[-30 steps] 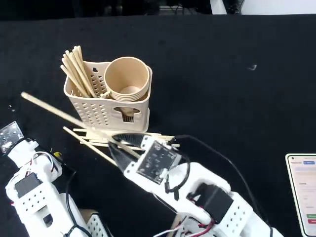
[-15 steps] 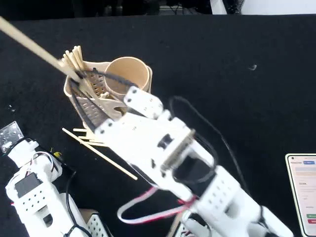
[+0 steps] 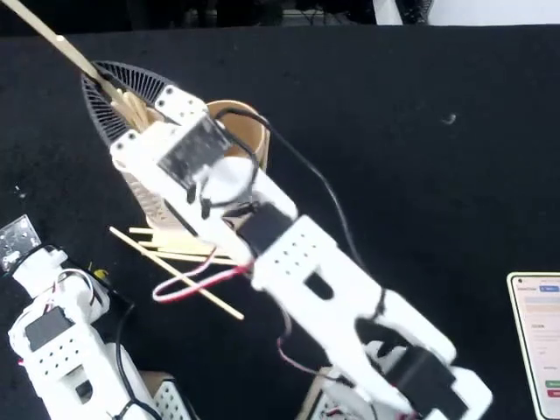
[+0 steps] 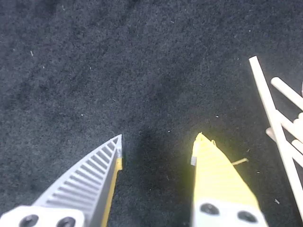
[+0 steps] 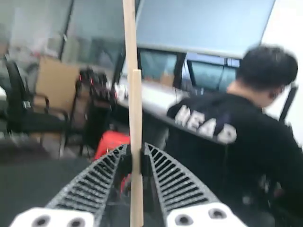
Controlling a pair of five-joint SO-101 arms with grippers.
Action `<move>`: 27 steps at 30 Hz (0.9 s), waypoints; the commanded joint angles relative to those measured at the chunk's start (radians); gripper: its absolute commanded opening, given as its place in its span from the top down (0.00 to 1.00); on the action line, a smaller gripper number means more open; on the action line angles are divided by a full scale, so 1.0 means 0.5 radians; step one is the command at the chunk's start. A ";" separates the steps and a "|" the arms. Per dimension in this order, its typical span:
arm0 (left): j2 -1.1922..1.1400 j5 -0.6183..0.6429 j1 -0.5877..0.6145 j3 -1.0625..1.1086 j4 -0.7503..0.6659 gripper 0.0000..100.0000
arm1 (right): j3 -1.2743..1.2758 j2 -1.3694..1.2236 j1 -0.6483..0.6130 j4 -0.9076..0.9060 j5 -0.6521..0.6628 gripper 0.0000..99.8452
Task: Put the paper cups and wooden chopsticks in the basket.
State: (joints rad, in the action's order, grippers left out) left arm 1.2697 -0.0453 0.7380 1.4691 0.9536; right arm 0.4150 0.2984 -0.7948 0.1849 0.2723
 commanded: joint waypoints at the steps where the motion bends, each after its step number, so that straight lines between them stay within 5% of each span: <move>1: 0.031 0.000 -0.005 -0.011 -0.028 0.76 | -0.130 -0.081 0.095 0.049 0.000 0.99; 9: 0.031 0.000 -0.005 -0.008 -0.028 0.76 | -0.057 -0.149 0.172 0.046 -0.485 0.99; 19: 0.031 0.000 -0.005 -0.008 -0.028 0.76 | 0.094 -0.118 0.160 0.009 -0.466 0.95; 23: 0.031 0.000 -0.005 -0.008 -0.028 0.76 | 0.078 0.041 0.141 -0.261 -0.470 0.83; 27: 0.031 0.000 -0.005 -0.008 -0.028 0.76 | 0.091 0.305 0.104 -0.506 -0.476 0.84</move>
State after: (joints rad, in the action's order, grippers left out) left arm 1.2697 -0.0453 0.7380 1.4691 0.9536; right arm 0.4687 0.3184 -0.7258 -0.0008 0.0453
